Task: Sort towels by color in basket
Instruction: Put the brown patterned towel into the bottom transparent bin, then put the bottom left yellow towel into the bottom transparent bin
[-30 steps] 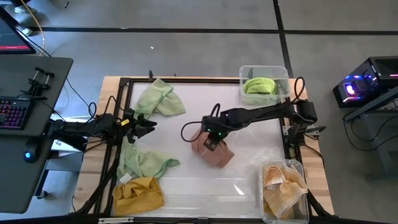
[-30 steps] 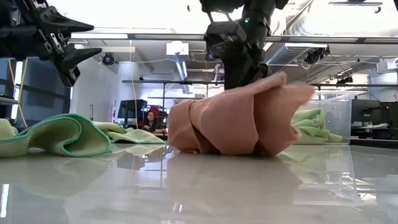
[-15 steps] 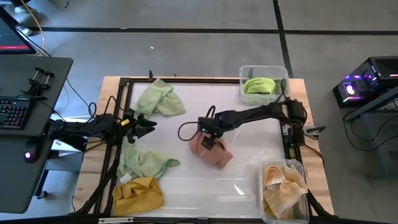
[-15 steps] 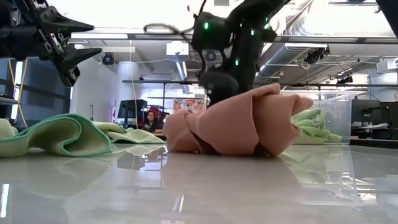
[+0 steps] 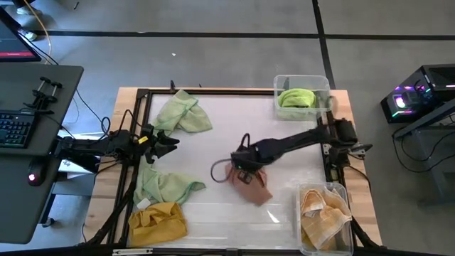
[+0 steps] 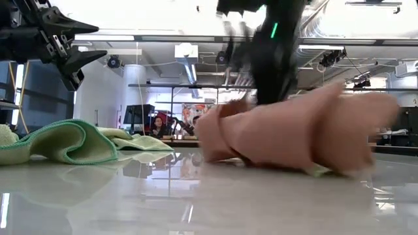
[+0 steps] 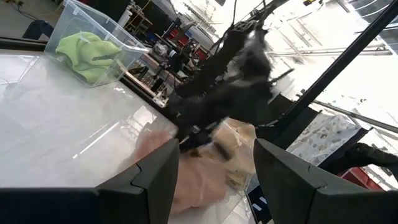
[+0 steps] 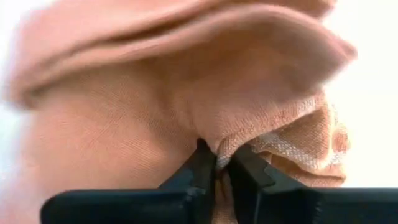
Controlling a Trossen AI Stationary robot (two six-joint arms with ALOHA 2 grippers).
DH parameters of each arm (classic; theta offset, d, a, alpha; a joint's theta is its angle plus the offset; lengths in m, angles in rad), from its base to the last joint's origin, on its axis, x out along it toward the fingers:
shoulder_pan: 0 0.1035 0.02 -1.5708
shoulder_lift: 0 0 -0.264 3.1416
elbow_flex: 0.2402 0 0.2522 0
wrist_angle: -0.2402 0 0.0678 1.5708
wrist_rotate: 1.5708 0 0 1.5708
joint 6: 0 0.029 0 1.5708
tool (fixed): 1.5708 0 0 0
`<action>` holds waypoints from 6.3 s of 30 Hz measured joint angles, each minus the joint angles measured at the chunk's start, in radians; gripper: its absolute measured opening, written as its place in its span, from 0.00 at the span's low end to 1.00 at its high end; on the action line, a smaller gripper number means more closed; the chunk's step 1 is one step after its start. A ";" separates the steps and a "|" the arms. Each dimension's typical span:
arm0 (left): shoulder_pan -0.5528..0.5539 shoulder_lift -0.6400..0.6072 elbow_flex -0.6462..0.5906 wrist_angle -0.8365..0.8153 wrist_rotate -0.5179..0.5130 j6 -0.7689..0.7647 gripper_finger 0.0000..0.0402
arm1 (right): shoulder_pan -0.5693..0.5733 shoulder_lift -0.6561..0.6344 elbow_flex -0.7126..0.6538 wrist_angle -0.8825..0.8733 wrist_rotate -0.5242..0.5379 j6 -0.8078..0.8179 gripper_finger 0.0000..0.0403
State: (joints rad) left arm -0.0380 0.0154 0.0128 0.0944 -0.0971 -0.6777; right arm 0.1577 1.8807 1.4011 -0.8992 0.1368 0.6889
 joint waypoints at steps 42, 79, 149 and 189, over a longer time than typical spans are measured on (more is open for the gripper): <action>0.000 0.004 0.000 0.001 0.008 0.000 0.49 | 0.794 -0.381 0.064 -0.671 -0.298 1.581 0.04; 0.000 0.004 0.000 0.000 0.007 0.000 0.49 | 0.768 -0.432 0.054 -0.420 -0.364 1.536 0.37; 0.000 0.004 0.000 0.001 0.007 0.000 0.49 | 0.148 0.712 0.689 0.911 -0.400 -0.595 0.61; -0.001 0.010 0.000 0.002 0.008 0.000 0.49 | 0.170 0.278 0.902 -0.141 0.023 -0.244 0.02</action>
State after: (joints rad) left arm -0.0391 0.0257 0.0128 0.0967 -0.0896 -0.6773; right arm 0.3274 2.1587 2.3032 -1.0402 0.1597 0.4452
